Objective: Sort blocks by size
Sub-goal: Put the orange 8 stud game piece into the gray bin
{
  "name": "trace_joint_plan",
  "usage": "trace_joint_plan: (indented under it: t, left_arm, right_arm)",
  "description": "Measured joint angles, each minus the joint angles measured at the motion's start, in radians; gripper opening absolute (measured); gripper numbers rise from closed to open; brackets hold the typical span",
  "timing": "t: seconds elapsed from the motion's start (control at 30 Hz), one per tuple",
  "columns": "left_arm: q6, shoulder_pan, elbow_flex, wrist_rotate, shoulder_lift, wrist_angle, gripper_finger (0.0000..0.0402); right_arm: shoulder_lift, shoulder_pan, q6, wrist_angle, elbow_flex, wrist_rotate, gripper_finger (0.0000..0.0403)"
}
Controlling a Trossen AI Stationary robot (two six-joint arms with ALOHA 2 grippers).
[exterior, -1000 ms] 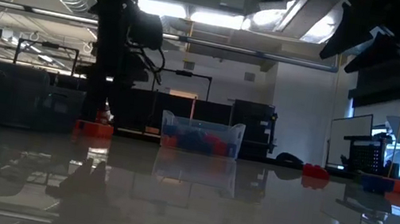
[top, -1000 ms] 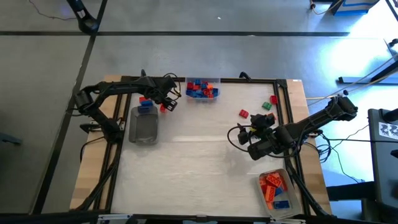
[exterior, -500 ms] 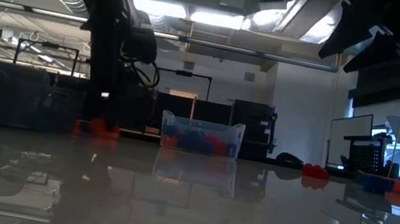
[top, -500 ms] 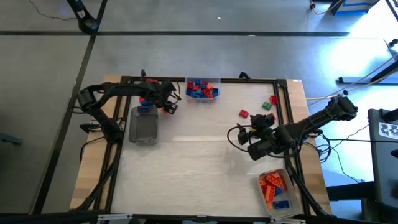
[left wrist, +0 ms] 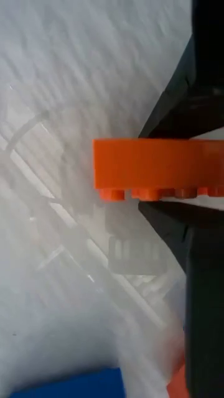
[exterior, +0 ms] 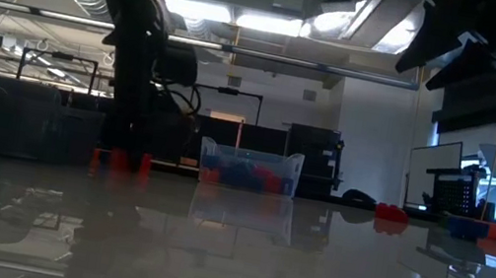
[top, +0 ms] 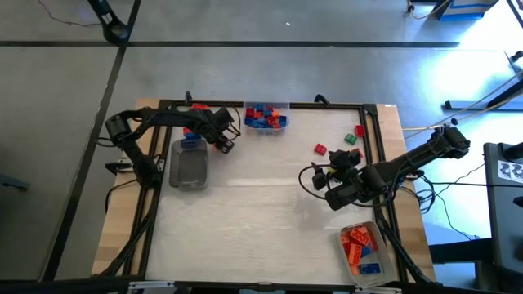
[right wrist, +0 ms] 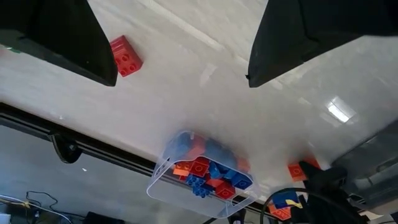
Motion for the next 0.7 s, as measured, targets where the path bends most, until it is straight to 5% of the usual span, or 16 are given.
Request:
trace_joint_plan:
  t: [0.17, 0.33, 0.7]
  left_arm:
    - [0.068, -0.023, 0.0, -0.008, -0.007, 0.003, 0.0074]
    - [0.089, -0.09, -0.003, -0.038, -0.093, 0.012, 0.0074]
    - [0.14, -0.387, -0.002, -0.047, -0.459, 0.116, 0.0075]
  right_arm:
    - [0.0, 0.0, -0.026, -0.001, 0.0, -0.049, 0.0358]
    - [0.0, 0.0, -0.074, 0.002, 0.0, -0.12, 0.0358]
    - [0.027, -0.007, -0.182, 0.093, 0.002, -0.055, 0.0358]
